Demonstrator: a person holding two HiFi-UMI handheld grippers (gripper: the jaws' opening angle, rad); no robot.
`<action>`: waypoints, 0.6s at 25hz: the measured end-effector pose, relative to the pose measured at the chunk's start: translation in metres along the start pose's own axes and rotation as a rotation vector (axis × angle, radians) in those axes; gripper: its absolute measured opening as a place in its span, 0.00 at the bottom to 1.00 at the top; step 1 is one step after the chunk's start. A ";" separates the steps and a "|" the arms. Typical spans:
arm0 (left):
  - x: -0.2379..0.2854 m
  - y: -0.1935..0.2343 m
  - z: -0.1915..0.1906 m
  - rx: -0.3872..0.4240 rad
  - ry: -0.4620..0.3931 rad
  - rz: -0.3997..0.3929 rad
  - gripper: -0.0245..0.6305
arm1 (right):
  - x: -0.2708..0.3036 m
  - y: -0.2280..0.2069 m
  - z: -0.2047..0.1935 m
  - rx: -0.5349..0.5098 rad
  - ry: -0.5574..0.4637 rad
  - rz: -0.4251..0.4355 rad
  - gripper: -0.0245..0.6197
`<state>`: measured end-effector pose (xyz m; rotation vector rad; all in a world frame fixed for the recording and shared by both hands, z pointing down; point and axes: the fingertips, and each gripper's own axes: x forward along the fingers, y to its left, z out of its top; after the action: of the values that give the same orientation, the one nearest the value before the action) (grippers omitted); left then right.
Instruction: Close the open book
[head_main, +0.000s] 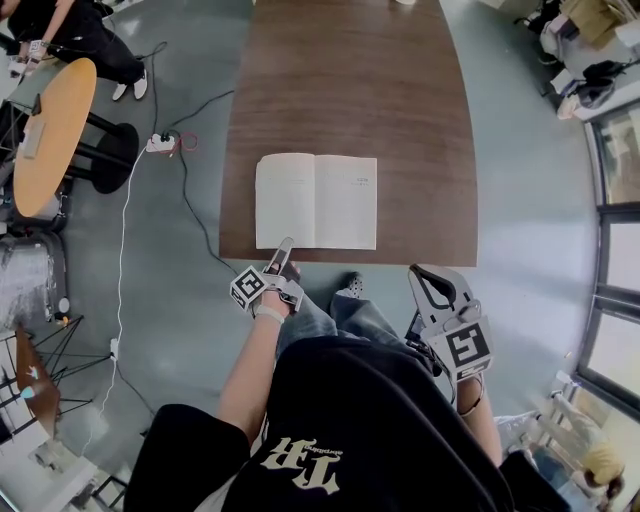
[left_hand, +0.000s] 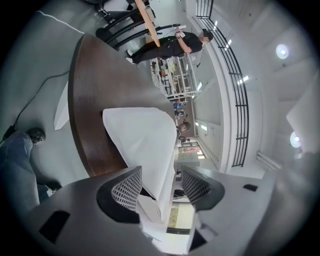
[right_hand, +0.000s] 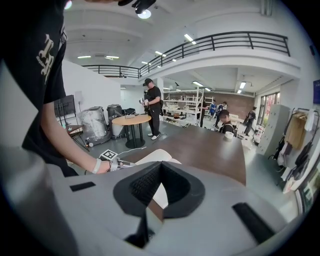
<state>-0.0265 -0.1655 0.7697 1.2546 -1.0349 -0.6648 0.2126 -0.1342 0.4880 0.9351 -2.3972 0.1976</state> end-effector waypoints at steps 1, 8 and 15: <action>0.001 0.003 0.000 -0.019 -0.012 0.003 0.39 | -0.001 0.000 -0.001 0.002 0.000 -0.002 0.02; -0.007 0.001 -0.008 -0.060 -0.034 -0.004 0.39 | -0.003 -0.002 -0.007 0.038 0.000 -0.014 0.02; -0.009 0.011 -0.016 -0.103 -0.043 0.016 0.39 | -0.002 -0.004 -0.008 0.032 0.004 -0.010 0.02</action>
<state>-0.0173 -0.1486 0.7784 1.1463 -1.0325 -0.7263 0.2201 -0.1335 0.4927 0.9604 -2.3922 0.2346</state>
